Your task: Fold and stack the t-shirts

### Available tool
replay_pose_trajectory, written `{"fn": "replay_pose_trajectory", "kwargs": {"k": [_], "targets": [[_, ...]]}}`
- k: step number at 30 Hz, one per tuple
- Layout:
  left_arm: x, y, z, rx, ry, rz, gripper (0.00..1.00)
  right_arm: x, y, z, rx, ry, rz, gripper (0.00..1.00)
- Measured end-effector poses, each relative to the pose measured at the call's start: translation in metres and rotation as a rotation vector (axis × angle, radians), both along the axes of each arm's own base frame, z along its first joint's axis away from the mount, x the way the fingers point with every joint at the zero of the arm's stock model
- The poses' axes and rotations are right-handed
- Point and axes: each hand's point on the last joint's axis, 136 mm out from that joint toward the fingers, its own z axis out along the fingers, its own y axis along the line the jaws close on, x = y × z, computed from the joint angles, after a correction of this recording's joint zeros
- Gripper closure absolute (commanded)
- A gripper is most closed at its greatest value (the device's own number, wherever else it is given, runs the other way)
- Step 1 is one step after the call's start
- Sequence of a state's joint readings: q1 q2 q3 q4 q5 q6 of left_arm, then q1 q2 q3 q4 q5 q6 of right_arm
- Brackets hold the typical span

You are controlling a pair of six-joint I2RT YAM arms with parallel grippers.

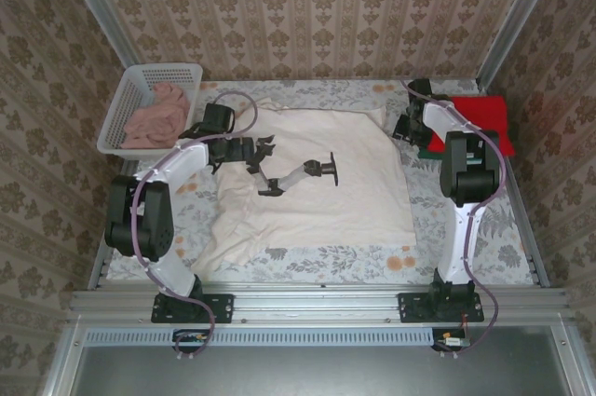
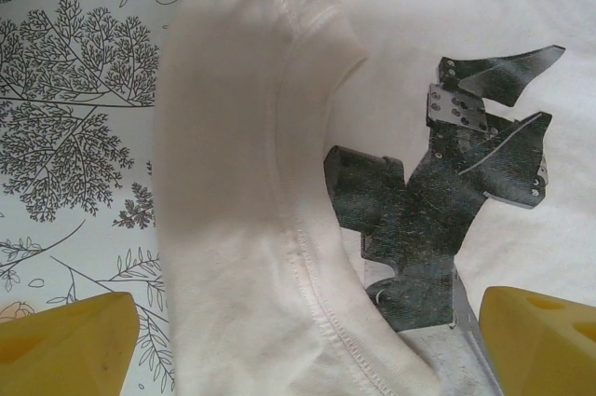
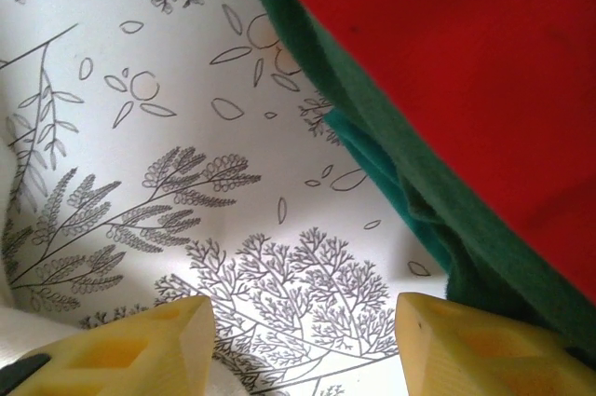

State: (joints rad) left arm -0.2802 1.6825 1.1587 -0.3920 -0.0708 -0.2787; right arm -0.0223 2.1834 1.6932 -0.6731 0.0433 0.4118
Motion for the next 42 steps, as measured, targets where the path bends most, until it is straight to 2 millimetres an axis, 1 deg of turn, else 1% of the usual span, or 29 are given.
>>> {"fn": "replay_pose_trajectory", "kwargs": {"k": [3,4,6,8,10,12,14,16,18,20,22,23,25,26,28,29,31,32,33,34,35,36,38,39,40,42], "targets": [[0.001,0.001,-0.008,0.007,0.021,0.012,0.07,-0.001,0.012,0.007,0.020,-0.018,0.025,0.44],[0.003,0.001,-0.013,0.013,0.033,0.018,0.08,-0.004,0.018,0.012,0.020,-0.029,0.038,0.43],[0.005,0.004,-0.025,0.035,0.061,0.034,0.10,-0.014,0.035,0.024,0.020,-0.050,0.075,0.42],[0.006,0.009,-0.038,0.056,0.095,0.048,0.13,-0.025,0.059,0.038,0.015,-0.083,0.126,0.41],[0.008,0.013,-0.049,0.071,0.125,0.060,0.13,-0.033,0.078,0.047,0.010,-0.106,0.168,0.42],[0.016,0.019,-0.055,0.085,0.141,0.078,0.12,-0.033,0.092,0.049,0.008,-0.121,0.197,0.43],[0.029,0.022,-0.052,0.098,0.134,0.095,0.09,-0.028,0.091,0.042,-0.005,-0.112,0.195,0.43],[0.045,0.024,-0.041,0.106,0.099,0.105,0.08,-0.014,0.085,0.038,-0.023,-0.108,0.185,0.43],[0.065,0.023,-0.023,0.113,0.052,0.112,0.08,0.008,0.080,0.037,-0.034,-0.124,0.173,0.44],[0.092,0.020,-0.001,0.118,-0.010,0.119,0.08,0.035,0.076,0.041,-0.037,-0.161,0.156,0.45],[0.117,0.015,0.015,0.120,-0.066,0.115,0.06,0.062,0.071,0.046,-0.030,-0.204,0.136,0.46],[0.128,0.013,0.019,0.121,-0.086,0.112,0.07,0.075,0.068,0.049,-0.024,-0.227,0.124,0.47],[0.148,0.010,0.021,0.121,-0.107,0.103,0.10,0.098,0.062,0.050,-0.011,-0.263,0.096,0.48],[0.158,0.008,0.018,0.121,-0.109,0.098,0.11,0.108,0.059,0.048,-0.004,-0.275,0.085,0.48],[0.172,0.004,0.007,0.114,-0.100,0.082,0.13,0.121,0.057,0.040,0.021,-0.280,0.069,0.49],[0.176,0.001,-0.002,0.106,-0.087,0.069,0.14,0.125,0.055,0.034,0.031,-0.276,0.063,0.51],[0.173,-0.004,-0.022,0.089,-0.042,0.037,0.19,0.129,0.052,0.019,0.051,-0.252,0.054,0.56],[0.169,-0.005,-0.031,0.080,-0.017,0.021,0.25,0.129,0.052,0.011,0.064,-0.238,0.052,0.60],[0.166,-0.007,-0.037,0.069,0.002,0.007,0.34,0.128,0.052,0.005,0.071,-0.223,0.054,0.66],[0.161,-0.009,-0.042,0.057,0.023,-0.013,0.46,0.127,0.054,-0.002,0.082,-0.206,0.053,0.75],[0.158,-0.011,-0.045,0.045,0.038,-0.029,0.60,0.126,0.053,-0.005,0.081,-0.196,0.049,0.82],[0.157,-0.014,-0.045,0.029,0.043,-0.043,0.70,0.126,0.052,-0.004,0.084,-0.194,0.048,0.86],[0.156,-0.022,-0.044,-0.020,0.047,-0.080,0.86,0.129,0.051,0.001,0.102,-0.207,0.047,0.97],[0.155,-0.025,-0.042,-0.048,0.047,-0.097,0.93,0.129,0.052,0.001,0.105,-0.206,0.050,1.00],[0.152,-0.027,-0.040,-0.081,0.048,-0.115,1.00,0.129,0.053,0.003,0.112,-0.208,0.050,1.00],[0.146,-0.028,-0.028,-0.135,0.040,-0.137,1.00,0.127,0.056,0.008,0.116,-0.207,0.068,1.00]]}}
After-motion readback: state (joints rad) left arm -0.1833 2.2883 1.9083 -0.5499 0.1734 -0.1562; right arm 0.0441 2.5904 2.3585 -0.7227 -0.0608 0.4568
